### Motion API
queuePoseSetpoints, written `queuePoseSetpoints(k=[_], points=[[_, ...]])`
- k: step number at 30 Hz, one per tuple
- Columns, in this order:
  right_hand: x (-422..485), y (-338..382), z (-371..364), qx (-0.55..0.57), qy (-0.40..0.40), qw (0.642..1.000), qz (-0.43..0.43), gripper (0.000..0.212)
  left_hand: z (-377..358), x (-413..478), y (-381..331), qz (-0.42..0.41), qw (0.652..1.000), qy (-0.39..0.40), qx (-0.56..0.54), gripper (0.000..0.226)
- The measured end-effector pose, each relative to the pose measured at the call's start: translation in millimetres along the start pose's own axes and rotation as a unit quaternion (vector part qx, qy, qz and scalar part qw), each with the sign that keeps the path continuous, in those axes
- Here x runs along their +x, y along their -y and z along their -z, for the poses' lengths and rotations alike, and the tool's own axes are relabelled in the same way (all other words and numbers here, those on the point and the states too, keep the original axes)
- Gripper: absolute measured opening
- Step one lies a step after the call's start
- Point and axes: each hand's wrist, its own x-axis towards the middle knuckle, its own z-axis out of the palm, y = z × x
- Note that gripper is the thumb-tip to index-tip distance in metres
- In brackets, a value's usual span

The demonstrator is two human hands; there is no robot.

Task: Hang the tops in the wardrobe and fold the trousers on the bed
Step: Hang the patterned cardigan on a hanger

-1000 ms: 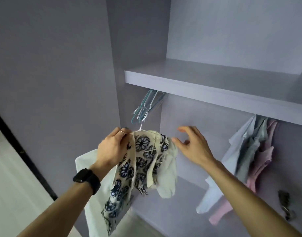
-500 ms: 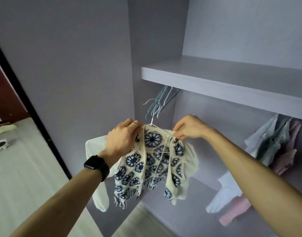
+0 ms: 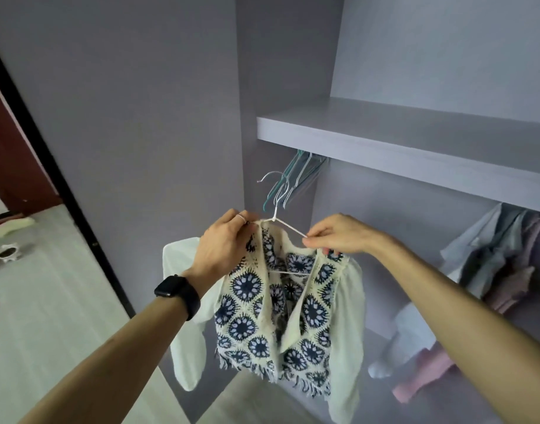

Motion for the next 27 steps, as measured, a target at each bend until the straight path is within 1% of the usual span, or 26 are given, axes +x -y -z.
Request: queuePoseSetpoints(k=[1, 2, 4, 5, 6, 8, 10, 13, 14, 16, 17, 18, 19, 21, 23, 25, 27], points=[[0, -3, -3, 0.003, 0.01, 1.0, 0.0, 0.009, 0, -1, 1, -0.001, 1.0, 0.0, -0.004, 0.021], [1, -7, -6, -0.016, 0.007, 1.0, 0.009, 0.016, 0, -2, 2, -0.002, 1.0, -0.001, -0.011, 0.019], [3, -15, -13, -0.096, -0.029, 0.995, 0.022, 0.034, 2, -6, 2, -0.002, 1.0, -0.008, -0.022, 0.018], [3, -18, -16, -0.119, -0.052, 0.991, 0.024, 0.04, 3, -6, 2, -0.002, 1.0, -0.009, -0.024, 0.018], [1, -19, -18, -0.118, -0.068, 0.99, 0.023, 0.041, 5, -7, 3, -0.003, 1.0, -0.009, -0.025, 0.017], [-1, -21, -19, -0.095, -0.077, 0.992, 0.022, 0.03, 8, -9, 4, -0.012, 1.0, -0.004, -0.022, 0.016], [-1, -22, -19, -0.102, -0.076, 0.992, 0.023, 0.021, 9, -9, 3, -0.026, 1.0, -0.001, -0.013, 0.016], [-2, -21, -17, -0.115, -0.092, 0.989, 0.02, 0.017, 9, -9, 1, -0.038, 0.999, -0.007, 0.0, 0.017], [-2, -20, -16, -0.09, -0.11, 0.99, 0.025, 0.016, 9, -9, 1, -0.041, 0.999, -0.006, 0.006, 0.017], [-3, -12, -13, 0.029, -0.15, 0.987, 0.055, 0.014, 7, -9, 1, -0.052, 0.999, -0.002, 0.016, 0.017], [-3, -5, -13, 0.102, -0.169, 0.977, 0.077, 0.014, 5, -8, -1, -0.057, 0.998, 0.0, 0.016, 0.017], [-2, 2, -13, 0.148, -0.185, 0.966, 0.1, 0.014, 2, -7, -4, -0.058, 0.998, -0.004, 0.009, 0.016], [1, 7, -13, 0.156, -0.191, 0.962, 0.118, 0.014, -1, -6, -8, -0.055, 0.998, -0.011, -0.007, 0.015], [4, 14, -15, 0.085, -0.168, 0.975, 0.122, 0.017, -6, -3, -14, -0.042, 0.998, -0.025, -0.039, 0.016], [8, 11, -17, 0.007, -0.157, 0.982, 0.108, 0.018, -7, -2, -12, -0.037, 0.998, -0.022, -0.046, 0.018], [8, 4, -19, -0.013, -0.171, 0.98, 0.105, 0.017, -4, -5, -4, -0.033, 0.999, 0.0, -0.018, 0.022], [7, -3, -22, -0.016, -0.19, 0.976, 0.104, 0.018, -1, -11, 10, 0.006, 0.999, 0.034, 0.023, 0.026]])
